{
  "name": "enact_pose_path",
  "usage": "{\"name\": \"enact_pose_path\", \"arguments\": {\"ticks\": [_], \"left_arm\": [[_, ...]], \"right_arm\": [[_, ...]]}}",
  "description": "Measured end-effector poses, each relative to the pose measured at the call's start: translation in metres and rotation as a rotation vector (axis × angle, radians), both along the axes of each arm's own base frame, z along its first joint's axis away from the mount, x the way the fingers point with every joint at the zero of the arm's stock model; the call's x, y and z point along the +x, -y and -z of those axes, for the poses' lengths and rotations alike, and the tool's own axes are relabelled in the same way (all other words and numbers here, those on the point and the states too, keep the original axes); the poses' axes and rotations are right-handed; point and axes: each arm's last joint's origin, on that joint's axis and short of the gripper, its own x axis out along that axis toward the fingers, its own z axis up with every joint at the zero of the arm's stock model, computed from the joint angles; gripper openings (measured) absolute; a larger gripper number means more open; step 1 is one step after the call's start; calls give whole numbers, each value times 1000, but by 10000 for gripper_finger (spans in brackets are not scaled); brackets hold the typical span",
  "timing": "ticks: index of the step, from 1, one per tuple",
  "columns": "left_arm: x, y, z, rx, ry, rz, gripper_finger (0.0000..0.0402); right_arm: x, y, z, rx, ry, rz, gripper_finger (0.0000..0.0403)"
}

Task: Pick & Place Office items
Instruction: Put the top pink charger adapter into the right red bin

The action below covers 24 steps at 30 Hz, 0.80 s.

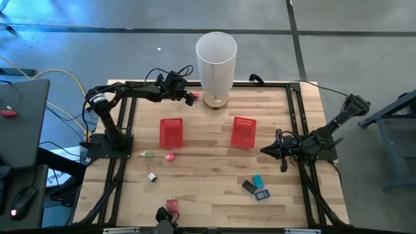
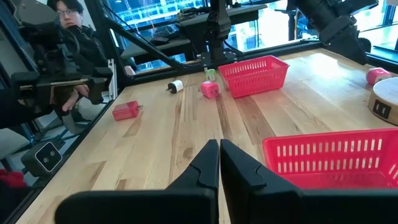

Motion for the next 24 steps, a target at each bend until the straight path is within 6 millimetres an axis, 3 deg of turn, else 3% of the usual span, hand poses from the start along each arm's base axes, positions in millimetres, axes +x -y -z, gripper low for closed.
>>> {"name": "enact_pose_path", "arguments": {"ticks": [10,17,24], "left_arm": [[8,9,0,52,-30,57,340],[23,25,-3,198,-108,-26,340],[30,34,-5,188,-54,-101,340]], "right_arm": [[0,0,1,-4,-5,0,2],[0,0,1,-3,-5,0,2],[0,0,1,12,-5,2,2]]}}
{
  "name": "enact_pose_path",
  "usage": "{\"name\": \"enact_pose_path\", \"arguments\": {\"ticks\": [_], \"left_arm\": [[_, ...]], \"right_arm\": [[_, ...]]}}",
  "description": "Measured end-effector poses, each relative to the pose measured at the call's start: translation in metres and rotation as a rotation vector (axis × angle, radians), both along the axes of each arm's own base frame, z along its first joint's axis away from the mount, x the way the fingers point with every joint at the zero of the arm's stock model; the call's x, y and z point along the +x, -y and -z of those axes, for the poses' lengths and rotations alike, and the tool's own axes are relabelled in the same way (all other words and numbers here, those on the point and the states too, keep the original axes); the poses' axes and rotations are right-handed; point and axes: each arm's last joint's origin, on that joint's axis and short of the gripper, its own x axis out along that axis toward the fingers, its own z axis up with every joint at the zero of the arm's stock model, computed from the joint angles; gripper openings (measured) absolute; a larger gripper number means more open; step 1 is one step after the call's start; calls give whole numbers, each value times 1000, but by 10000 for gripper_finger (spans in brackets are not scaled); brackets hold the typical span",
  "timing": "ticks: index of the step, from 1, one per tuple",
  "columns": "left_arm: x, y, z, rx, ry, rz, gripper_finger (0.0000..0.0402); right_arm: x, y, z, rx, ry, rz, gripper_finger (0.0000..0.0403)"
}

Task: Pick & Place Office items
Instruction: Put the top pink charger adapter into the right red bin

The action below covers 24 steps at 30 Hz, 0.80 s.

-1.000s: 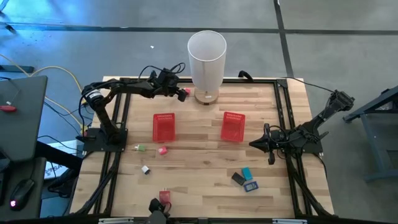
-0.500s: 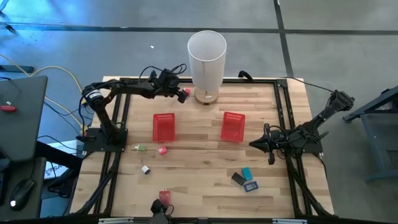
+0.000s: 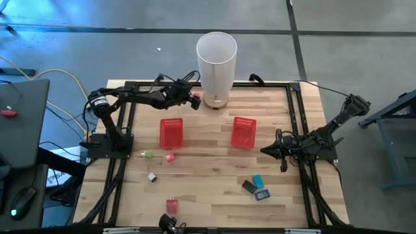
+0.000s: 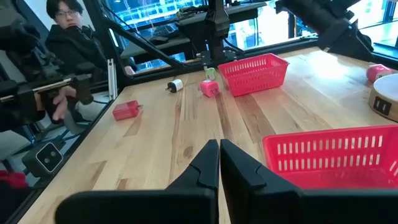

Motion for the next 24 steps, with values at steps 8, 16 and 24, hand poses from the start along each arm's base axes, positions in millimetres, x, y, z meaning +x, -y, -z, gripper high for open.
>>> {"name": "enact_pose_path", "arguments": {"ticks": [8,16,24], "left_arm": [[5,1,17,-29,-17,-32,340],[8,-3,21,2,5,-82,340],[11,-6,25,43,9,-109,340]], "right_arm": [[0,0,0,0,0,0,2],[0,0,0,4,0,0,2],[0,0,0,0,0,0,2]]}}
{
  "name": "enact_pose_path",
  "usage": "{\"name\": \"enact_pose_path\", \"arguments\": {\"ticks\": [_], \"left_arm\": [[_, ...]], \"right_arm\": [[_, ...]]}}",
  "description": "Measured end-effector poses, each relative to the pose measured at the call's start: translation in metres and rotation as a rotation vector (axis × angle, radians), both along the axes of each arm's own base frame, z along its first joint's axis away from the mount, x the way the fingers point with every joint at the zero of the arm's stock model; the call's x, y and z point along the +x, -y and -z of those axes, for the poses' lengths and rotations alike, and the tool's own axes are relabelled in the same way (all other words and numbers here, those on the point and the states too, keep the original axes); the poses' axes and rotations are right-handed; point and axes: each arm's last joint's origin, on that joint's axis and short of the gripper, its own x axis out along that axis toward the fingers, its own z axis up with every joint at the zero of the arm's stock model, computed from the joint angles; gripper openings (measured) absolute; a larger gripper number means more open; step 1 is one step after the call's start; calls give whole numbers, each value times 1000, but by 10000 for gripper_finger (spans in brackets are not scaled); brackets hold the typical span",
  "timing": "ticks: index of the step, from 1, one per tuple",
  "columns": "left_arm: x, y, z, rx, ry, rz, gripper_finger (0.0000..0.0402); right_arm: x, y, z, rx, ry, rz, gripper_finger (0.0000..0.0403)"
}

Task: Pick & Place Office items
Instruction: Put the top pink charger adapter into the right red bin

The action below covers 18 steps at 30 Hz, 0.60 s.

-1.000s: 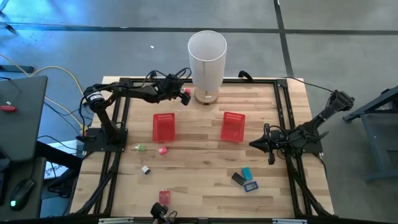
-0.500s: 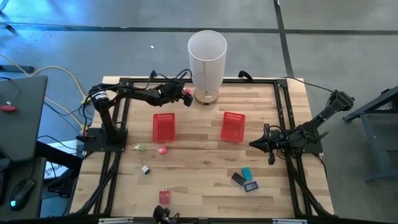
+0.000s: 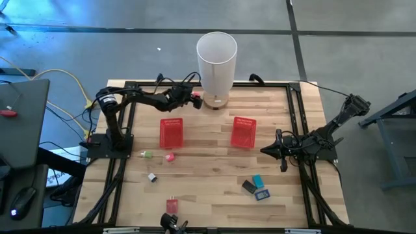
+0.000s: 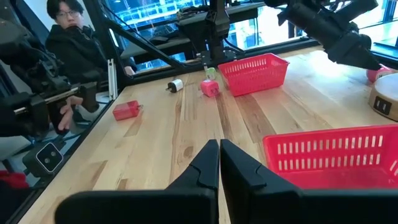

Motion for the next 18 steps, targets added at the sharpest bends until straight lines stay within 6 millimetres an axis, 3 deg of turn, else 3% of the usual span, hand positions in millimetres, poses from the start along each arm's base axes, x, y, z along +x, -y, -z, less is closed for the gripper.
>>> {"name": "enact_pose_path", "arguments": {"ticks": [18], "left_arm": [[4,-3,7,36,14,-7,340]], "right_arm": [[1,0,1,-8,-11,4,2]]}}
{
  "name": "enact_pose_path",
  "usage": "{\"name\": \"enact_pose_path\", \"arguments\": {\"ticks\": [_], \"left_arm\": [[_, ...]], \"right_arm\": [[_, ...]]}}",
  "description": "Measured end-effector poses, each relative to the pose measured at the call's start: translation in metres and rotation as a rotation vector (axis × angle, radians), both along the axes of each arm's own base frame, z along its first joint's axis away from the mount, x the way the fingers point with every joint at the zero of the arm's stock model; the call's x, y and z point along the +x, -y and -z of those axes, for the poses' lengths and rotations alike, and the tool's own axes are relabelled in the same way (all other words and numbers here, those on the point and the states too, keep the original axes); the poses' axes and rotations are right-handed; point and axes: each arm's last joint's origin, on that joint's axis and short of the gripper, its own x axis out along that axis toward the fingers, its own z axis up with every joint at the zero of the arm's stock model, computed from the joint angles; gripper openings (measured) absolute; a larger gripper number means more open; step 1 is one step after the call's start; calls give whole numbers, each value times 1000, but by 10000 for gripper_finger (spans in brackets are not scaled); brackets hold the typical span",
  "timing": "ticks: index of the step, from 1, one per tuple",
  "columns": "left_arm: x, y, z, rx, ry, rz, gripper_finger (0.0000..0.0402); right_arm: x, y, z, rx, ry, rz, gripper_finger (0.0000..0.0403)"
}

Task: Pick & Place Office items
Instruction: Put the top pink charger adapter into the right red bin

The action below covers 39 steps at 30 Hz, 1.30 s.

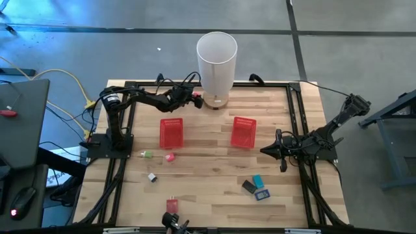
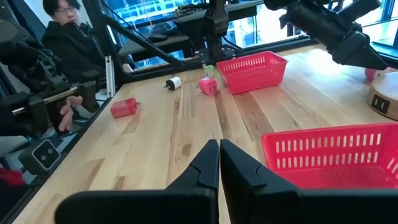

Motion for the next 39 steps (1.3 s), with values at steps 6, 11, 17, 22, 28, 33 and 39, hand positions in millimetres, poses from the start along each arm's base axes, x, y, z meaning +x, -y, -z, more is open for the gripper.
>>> {"name": "enact_pose_path", "arguments": {"ticks": [6,11,17,22,28,33,39], "left_arm": [[-2,2,3,-26,-26,-23,340],[0,5,3,-23,-24,-17,340],[1,6,3,-38,-5,-28,340],[1,6,3,-39,-3,-30,340],[4,5,18,-50,-20,-30,340],[6,6,20,-27,-20,-45,339],[5,2,19,-21,3,-50,339]], "right_arm": [[0,0,1,-3,-6,0,2],[0,0,1,-3,-6,0,2],[0,0,1,-2,-6,1,2],[0,0,0,3,1,1,2],[0,0,0,3,1,0,2],[0,0,0,10,0,-3,2],[0,0,0,10,0,-3,2]]}}
